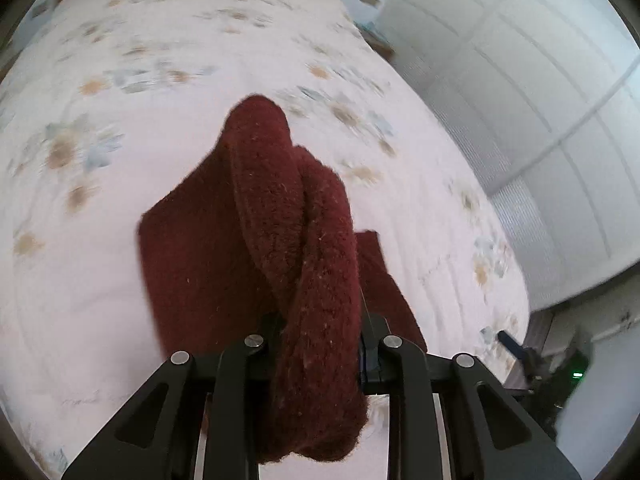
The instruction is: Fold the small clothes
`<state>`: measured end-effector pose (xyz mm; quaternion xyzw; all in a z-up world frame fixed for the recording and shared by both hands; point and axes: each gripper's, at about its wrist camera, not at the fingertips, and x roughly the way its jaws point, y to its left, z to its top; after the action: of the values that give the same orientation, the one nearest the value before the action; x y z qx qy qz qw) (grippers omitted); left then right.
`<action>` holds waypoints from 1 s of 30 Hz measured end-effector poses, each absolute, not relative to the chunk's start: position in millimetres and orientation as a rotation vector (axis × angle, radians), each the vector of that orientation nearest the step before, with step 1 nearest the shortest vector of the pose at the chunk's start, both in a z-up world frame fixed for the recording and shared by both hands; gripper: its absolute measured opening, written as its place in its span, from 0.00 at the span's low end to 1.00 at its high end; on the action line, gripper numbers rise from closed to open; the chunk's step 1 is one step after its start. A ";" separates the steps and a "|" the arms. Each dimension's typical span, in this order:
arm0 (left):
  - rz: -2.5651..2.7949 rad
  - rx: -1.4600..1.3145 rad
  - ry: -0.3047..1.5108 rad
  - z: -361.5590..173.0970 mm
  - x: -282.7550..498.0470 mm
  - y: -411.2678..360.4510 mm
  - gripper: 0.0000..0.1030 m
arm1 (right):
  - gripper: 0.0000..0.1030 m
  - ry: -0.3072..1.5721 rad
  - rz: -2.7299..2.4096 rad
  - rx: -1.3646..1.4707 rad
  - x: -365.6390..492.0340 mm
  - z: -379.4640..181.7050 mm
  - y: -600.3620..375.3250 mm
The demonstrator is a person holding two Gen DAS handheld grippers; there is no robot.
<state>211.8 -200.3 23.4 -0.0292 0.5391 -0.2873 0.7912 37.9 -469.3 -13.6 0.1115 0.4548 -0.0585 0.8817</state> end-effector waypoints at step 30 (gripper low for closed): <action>-0.453 0.053 1.215 -28.0 192.2 -258.4 0.99 | 1.00 1.075 -0.075 0.177 32.8 -22.7 -460.6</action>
<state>192.2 -258.4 -28.0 0.0245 0.5657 -0.2111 0.7968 32.8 -460.6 -22.7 0.0840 0.5112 -0.0357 0.8546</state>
